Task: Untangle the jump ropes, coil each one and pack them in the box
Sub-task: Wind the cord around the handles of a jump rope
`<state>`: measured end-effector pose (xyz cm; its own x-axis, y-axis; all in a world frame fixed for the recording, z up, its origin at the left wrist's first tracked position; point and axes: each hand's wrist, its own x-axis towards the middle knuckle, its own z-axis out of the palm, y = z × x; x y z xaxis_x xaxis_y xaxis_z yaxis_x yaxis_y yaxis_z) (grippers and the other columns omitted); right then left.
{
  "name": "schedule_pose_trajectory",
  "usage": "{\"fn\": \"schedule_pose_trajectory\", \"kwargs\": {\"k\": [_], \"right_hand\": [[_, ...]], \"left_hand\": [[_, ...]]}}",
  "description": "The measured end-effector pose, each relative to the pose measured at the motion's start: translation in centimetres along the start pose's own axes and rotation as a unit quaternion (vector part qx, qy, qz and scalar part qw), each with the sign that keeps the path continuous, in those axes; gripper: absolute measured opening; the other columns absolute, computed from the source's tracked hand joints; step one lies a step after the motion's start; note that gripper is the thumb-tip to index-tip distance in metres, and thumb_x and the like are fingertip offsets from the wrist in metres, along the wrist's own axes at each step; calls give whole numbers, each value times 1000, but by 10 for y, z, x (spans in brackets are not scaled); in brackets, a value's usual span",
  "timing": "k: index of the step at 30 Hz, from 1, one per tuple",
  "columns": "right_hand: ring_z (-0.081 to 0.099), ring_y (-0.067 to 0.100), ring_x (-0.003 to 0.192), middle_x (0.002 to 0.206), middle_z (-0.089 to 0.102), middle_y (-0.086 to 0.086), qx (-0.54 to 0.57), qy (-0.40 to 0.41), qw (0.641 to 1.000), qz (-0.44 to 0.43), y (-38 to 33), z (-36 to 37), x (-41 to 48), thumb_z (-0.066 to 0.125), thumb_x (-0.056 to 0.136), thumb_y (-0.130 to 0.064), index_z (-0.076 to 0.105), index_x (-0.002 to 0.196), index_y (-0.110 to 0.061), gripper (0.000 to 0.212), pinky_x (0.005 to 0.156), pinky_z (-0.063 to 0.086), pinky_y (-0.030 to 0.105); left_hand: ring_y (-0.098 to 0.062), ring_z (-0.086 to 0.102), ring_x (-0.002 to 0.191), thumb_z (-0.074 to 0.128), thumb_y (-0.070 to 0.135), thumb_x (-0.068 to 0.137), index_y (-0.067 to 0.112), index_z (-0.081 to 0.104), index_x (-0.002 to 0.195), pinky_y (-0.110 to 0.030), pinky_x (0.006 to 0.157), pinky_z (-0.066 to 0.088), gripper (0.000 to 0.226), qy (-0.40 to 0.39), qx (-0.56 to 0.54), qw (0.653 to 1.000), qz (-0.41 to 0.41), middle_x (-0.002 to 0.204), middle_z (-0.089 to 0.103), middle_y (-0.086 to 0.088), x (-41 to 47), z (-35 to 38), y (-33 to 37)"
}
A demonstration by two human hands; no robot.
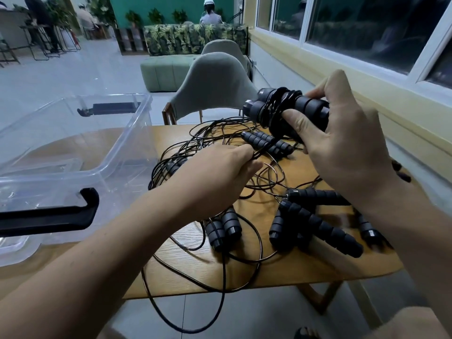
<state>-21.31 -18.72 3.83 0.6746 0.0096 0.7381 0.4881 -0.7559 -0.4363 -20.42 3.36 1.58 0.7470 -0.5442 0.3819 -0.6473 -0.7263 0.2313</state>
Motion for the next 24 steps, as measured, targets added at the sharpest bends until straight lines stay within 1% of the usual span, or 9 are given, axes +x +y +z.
{"fn": "schedule_pose_trajectory", "kwargs": {"k": [3, 5, 7, 11, 14, 16, 20, 21, 24], "right_hand": [[51, 16, 68, 88, 61, 3, -44, -27, 999, 17, 3, -5, 5, 72, 102, -32, 52, 115, -10, 32, 55, 40, 16], [55, 26, 70, 87, 62, 7, -88, -102, 989, 58, 7, -7, 8, 71, 102, -38, 50, 113, -19, 30, 57, 44, 33], [57, 31, 76, 86, 61, 8, -133, -190, 968, 94, 8, -7, 8, 71, 100, -44, 49, 107, -25, 29, 64, 48, 40], [63, 20, 76, 90, 67, 0, -144, -308, 935, 103, 9, -9, 10, 77, 91, -48, 58, 95, -30, 27, 72, 55, 42], [69, 11, 73, 87, 70, -10, -111, -396, 907, 96, 6, -15, 12, 79, 84, -53, 66, 91, -34, 24, 66, 55, 38], [67, 6, 67, 83, 71, -12, -79, -454, 883, 89, 4, -20, 13, 80, 86, -51, 70, 91, -32, 23, 59, 50, 28], [66, 45, 63, 88, 74, 15, 94, -536, 826, 151, 5, -35, 14, 84, 90, -43, 73, 98, -24, 23, 53, 48, 40], [63, 48, 62, 91, 74, 20, 134, -548, 808, 168, 5, -38, 14, 85, 90, -40, 72, 101, -22, 24, 51, 46, 42], [63, 29, 54, 89, 71, 25, 234, -563, 768, 196, 9, -44, 14, 84, 92, -31, 68, 105, -15, 26, 45, 42, 29]], "left_hand": [[-14, 38, 63, 45, 40, 110, 19, 39, 80, -38, 57, 21, 37, 11, 37, 999, 14, 70, 41, 8, -2, -4, -4], [-20, 39, 65, 48, 38, 109, 18, 41, 81, -35, 60, 23, 35, 41, 75, 995, 47, 72, 41, 9, -4, -6, -5], [-22, 40, 69, 51, 38, 108, 21, 43, 83, -34, 66, 30, 31, 58, 108, 990, 72, 77, 42, 10, -3, -5, -7], [-25, 54, 77, 60, 40, 105, 20, 57, 90, -37, 74, 42, 26, 82, 130, 983, 101, 83, 48, 10, -2, -2, -16], [-25, 56, 79, 60, 44, 105, 20, 60, 93, -35, 74, 39, 27, 97, 140, 977, 127, 87, 59, 5, 0, -2, -19], [-23, 52, 80, 55, 48, 105, 20, 59, 95, -34, 74, 34, 30, 95, 144, 974, 143, 90, 57, 5, 1, -2, -18], [-21, 49, 84, 50, 49, 108, 17, 63, 98, -35, 75, 36, 36, 97, 119, 972, 177, 95, 57, 2, 3, -4, -18], [-20, 48, 84, 48, 48, 108, 16, 65, 99, -35, 76, 38, 37, 103, 110, 971, 183, 96, 57, 2, 3, -5, -19], [-21, 48, 84, 50, 44, 110, 13, 66, 100, -39, 74, 43, 36, 109, 94, 971, 188, 96, 57, 0, 4, -6, -21]]}}
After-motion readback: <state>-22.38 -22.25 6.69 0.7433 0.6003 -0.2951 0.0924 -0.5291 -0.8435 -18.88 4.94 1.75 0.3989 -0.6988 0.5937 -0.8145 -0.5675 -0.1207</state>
